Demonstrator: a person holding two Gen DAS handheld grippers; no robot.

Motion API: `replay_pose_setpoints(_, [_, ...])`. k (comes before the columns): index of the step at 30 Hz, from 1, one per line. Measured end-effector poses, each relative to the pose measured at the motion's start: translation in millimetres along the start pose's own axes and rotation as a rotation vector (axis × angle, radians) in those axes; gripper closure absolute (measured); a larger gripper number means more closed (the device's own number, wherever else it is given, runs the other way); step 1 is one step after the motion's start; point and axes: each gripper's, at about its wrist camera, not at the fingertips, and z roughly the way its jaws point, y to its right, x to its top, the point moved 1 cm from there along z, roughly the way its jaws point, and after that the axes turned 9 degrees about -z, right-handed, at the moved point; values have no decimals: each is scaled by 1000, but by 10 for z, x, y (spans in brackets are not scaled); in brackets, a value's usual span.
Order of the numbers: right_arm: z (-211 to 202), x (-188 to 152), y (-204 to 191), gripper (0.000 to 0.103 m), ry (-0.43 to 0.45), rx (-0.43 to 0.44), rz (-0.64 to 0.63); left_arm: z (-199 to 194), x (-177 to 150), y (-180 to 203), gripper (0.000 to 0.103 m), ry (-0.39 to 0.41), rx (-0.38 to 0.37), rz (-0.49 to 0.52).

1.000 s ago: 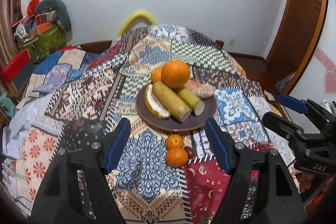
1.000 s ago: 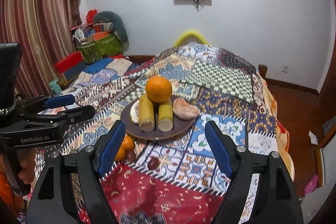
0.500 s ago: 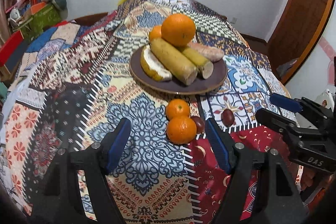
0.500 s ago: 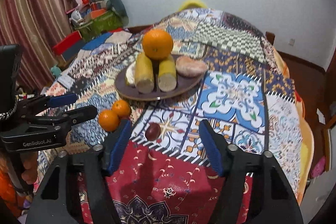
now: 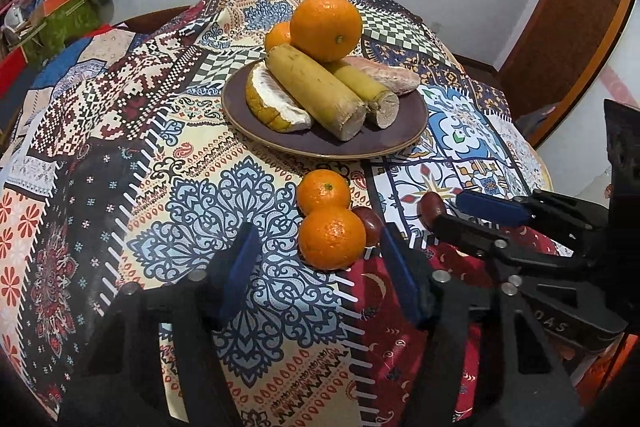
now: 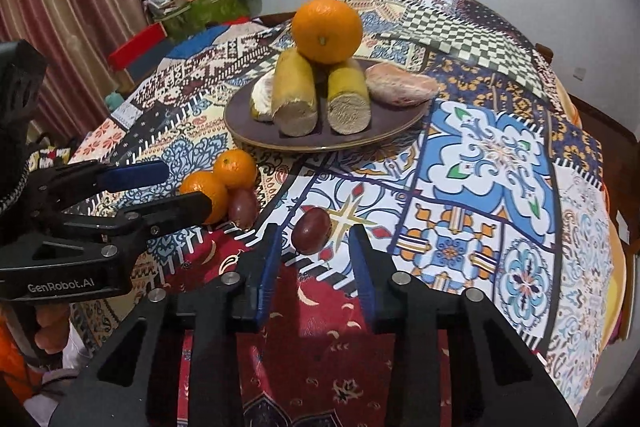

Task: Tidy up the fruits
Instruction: 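Move the right tool onto a dark red date while the left tool reaches a mandarin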

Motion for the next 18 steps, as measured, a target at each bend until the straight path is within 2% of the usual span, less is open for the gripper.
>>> replay_pose_setpoints(4, [75,13,-4,74,-17,-1,-9,46,0,-15,52,-11,-11,-6])
replay_pose_setpoints(6, [111,19,-12,80,-24,-4,-17,56,-1,-21,57,-15,-32,-14])
replay_pose_setpoints(10, [142,39,-26,83,-23,-1,-28,47,-6,11,63,-11,-36,0])
replay_pose_setpoints(11, [148,43,-33,83,-23,-4,-32,42,-8,23,67,-12,-43,5])
replay_pose_setpoints(18, [112,44,-13,84,-10,0,-20,4,-6,29,67,-1,-27,11])
